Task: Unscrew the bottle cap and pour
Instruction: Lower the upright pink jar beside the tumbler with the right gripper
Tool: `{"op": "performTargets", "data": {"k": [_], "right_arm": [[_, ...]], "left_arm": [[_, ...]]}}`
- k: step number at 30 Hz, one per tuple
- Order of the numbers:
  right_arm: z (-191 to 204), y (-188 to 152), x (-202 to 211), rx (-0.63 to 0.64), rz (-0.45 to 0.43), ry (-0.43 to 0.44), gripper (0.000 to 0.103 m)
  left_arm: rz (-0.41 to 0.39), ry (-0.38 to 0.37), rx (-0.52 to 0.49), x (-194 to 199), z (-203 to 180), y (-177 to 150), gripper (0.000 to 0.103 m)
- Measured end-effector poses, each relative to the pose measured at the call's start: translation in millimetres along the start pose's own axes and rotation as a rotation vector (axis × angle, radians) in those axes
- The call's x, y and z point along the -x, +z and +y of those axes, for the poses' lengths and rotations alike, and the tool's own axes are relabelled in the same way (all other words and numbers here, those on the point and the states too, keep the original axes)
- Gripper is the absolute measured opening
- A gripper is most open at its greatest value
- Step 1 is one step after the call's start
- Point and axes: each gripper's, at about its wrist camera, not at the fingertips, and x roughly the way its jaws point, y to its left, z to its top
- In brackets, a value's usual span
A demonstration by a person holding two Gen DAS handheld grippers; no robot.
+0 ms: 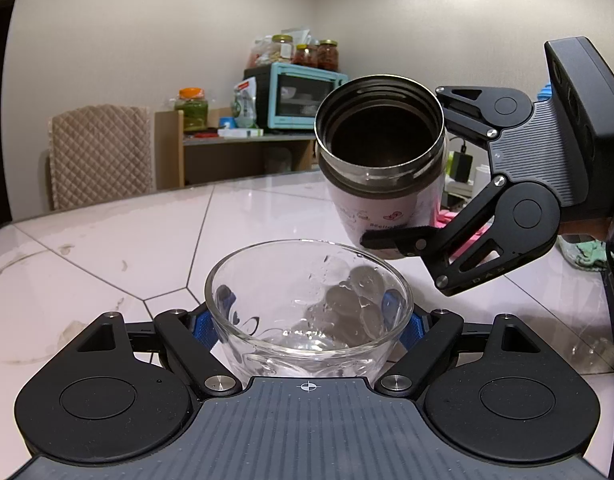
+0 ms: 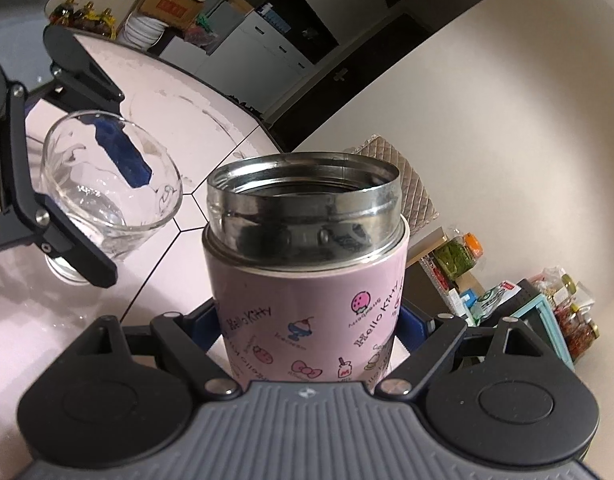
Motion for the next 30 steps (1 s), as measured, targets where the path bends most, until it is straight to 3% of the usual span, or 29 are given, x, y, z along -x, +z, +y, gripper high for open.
{"op": "performTargets", "data": {"k": [30], "right_arm": [[-36.6, 2.4, -27.8, -0.305, 0.009, 0.114, 0.088]], "left_arm": [[-0.001, 0.004, -0.002, 1.1, -0.9, -0.7, 0.087]]}}
